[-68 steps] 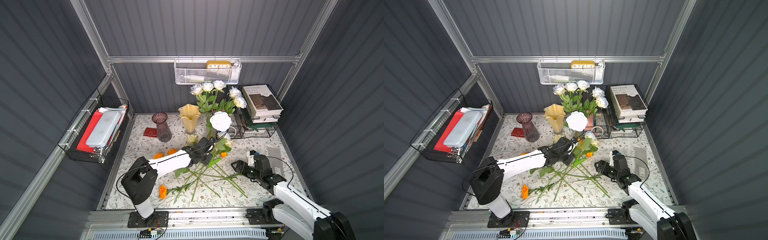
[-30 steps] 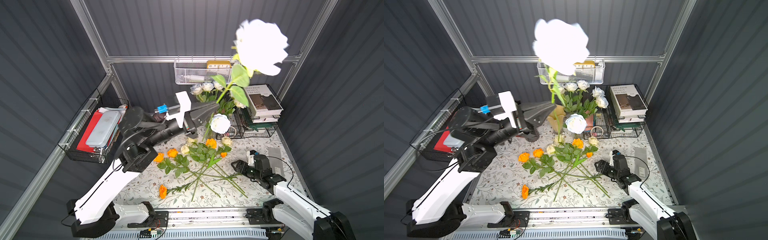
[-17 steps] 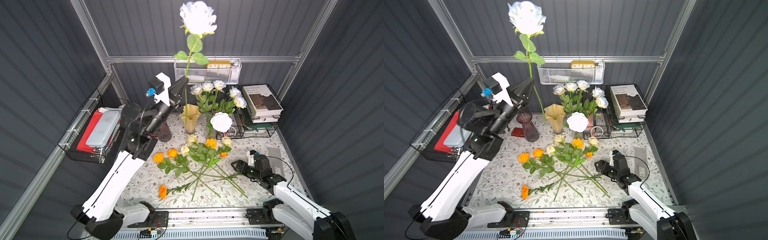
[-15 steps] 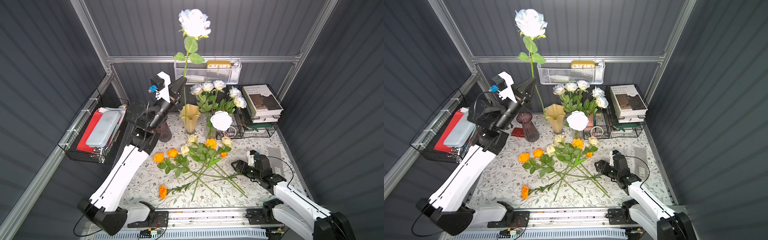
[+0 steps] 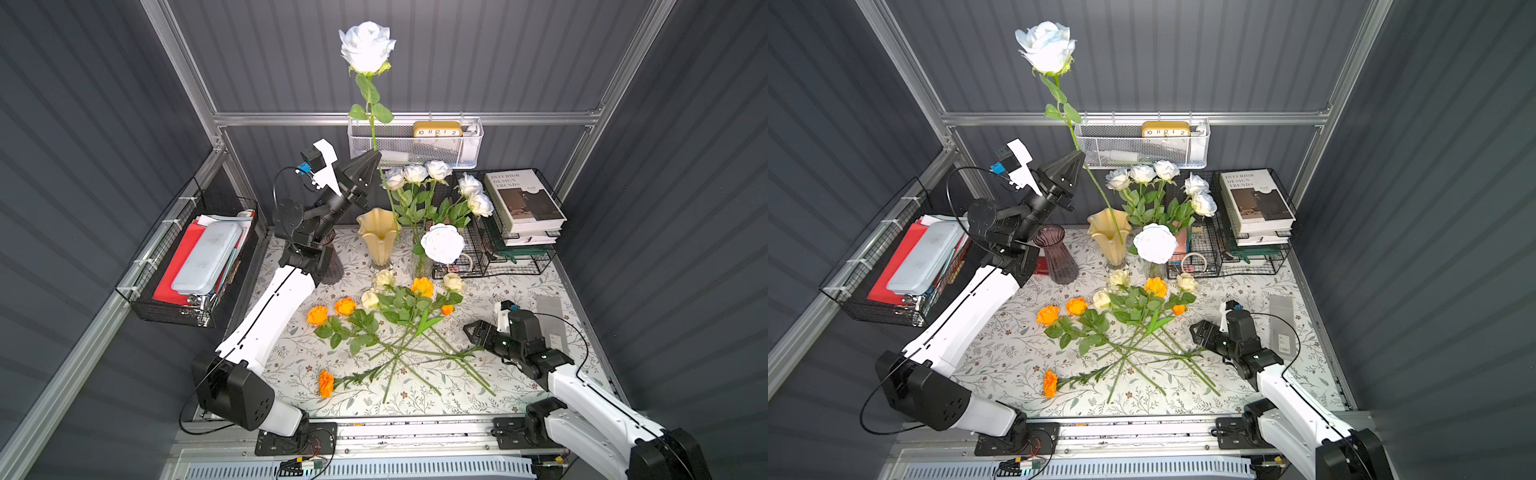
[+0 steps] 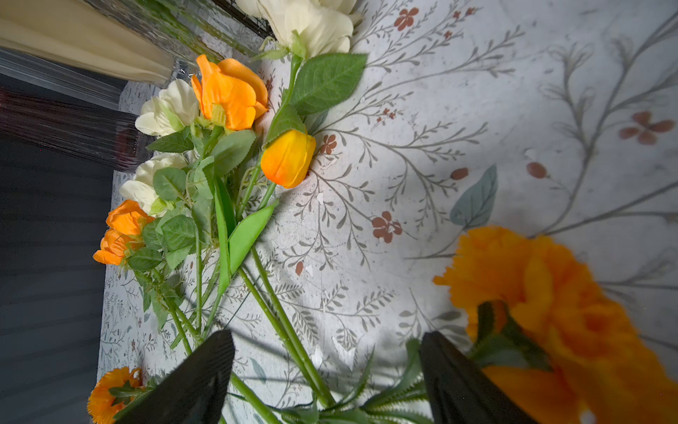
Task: Arrange the flowers in different vases according to their colors
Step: Insert the flower into the vase.
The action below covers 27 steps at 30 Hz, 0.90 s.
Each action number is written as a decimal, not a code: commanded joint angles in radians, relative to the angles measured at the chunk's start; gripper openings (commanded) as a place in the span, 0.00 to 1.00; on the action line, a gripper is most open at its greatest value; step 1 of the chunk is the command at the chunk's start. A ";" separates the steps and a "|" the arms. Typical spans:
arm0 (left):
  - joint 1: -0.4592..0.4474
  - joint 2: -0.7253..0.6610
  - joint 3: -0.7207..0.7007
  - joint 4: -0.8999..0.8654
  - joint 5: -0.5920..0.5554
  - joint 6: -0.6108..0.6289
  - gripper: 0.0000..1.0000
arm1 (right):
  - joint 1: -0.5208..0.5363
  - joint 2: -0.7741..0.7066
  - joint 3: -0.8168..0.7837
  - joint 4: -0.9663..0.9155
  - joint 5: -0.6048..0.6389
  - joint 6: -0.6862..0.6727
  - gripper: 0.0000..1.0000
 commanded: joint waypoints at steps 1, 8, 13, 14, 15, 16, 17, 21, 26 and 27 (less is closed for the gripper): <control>0.001 0.058 -0.024 0.143 0.038 -0.085 0.00 | -0.003 0.016 0.004 0.003 -0.008 -0.013 0.84; 0.000 0.181 0.006 0.277 0.064 -0.152 0.00 | -0.003 0.032 0.013 -0.003 -0.023 -0.013 0.84; 0.000 0.257 0.026 0.333 0.071 -0.171 0.00 | -0.003 0.030 0.011 -0.006 -0.020 -0.013 0.85; 0.000 0.273 0.031 0.342 0.071 -0.174 0.00 | -0.003 0.030 0.011 -0.005 -0.022 -0.013 0.85; 0.000 0.292 0.033 0.360 0.071 -0.181 0.00 | -0.003 0.030 0.012 -0.003 -0.022 -0.013 0.84; 0.000 0.309 0.038 0.379 0.069 -0.189 0.00 | -0.003 0.030 0.013 -0.005 -0.021 -0.013 0.84; 0.000 0.325 0.045 0.387 0.071 -0.194 0.00 | -0.003 0.030 0.012 -0.005 -0.021 -0.014 0.84; 0.000 0.369 0.089 0.398 0.076 -0.217 0.00 | -0.003 0.030 0.013 -0.006 -0.018 -0.017 0.85; 0.000 0.375 0.127 0.364 0.086 -0.181 0.00 | -0.003 0.040 0.013 0.001 -0.022 -0.014 0.85; 0.000 0.376 0.133 0.360 0.086 -0.173 0.00 | -0.003 0.044 0.011 0.006 -0.026 -0.012 0.85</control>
